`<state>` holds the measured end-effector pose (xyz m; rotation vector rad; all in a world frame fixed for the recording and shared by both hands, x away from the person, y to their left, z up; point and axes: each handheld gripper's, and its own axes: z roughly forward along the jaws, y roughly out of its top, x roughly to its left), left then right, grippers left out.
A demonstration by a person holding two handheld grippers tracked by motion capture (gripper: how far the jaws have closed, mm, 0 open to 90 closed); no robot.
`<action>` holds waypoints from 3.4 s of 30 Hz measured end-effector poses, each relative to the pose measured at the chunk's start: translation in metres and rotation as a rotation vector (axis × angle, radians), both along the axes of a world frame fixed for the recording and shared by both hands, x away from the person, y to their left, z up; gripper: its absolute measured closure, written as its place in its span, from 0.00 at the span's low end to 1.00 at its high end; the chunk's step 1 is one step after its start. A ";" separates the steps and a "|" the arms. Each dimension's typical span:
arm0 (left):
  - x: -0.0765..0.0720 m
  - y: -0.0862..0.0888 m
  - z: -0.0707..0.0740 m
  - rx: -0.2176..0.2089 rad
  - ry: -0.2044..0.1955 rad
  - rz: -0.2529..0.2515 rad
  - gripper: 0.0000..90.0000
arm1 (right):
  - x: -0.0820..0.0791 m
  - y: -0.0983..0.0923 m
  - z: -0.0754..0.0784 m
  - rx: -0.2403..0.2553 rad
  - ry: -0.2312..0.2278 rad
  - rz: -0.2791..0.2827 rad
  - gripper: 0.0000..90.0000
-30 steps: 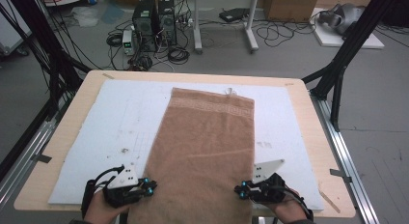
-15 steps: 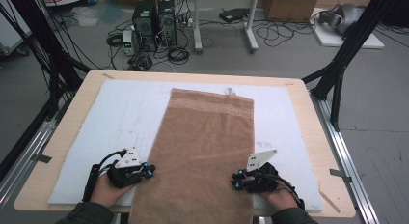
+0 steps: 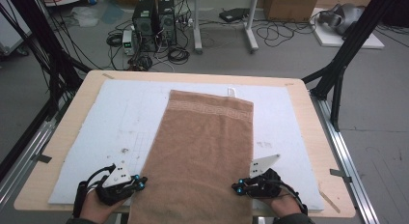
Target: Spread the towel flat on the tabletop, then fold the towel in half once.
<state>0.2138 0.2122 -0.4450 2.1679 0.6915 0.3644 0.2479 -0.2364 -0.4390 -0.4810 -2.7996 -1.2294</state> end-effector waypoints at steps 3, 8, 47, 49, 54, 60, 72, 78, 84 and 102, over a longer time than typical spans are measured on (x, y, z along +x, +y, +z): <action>0.003 0.000 0.004 -0.021 -0.003 0.003 0.99 | -0.002 -0.004 0.003 0.012 0.005 -0.004 0.99; 0.019 -0.003 0.012 -0.042 0.002 0.006 0.85 | 0.007 -0.012 0.008 0.054 0.008 -0.055 0.88; 0.104 -0.020 0.028 -0.090 0.054 0.106 0.52 | 0.052 -0.017 0.024 0.060 -0.064 -0.232 0.52; 0.105 -0.021 0.031 -0.097 0.056 0.106 0.51 | 0.052 -0.018 0.027 0.066 -0.070 -0.237 0.51; 0.107 -0.022 0.035 -0.097 0.053 0.103 0.48 | 0.055 -0.021 0.031 0.071 -0.077 -0.249 0.47; 0.109 -0.023 0.043 -0.103 0.054 0.099 0.47 | 0.057 -0.020 0.034 0.074 -0.086 -0.251 0.46; 0.113 -0.021 0.055 -0.105 0.033 0.101 0.46 | 0.070 -0.019 0.040 0.071 -0.089 -0.257 0.43; 0.121 -0.022 0.054 -0.128 0.042 0.115 0.46 | 0.079 -0.018 0.040 0.069 -0.086 -0.264 0.42; 0.129 -0.031 0.060 -0.130 0.040 0.106 0.47 | 0.085 -0.023 0.044 0.064 -0.093 -0.282 0.42; 0.164 -0.035 0.087 -0.129 0.009 0.159 0.48 | 0.119 -0.041 0.075 0.022 -0.135 -0.365 0.39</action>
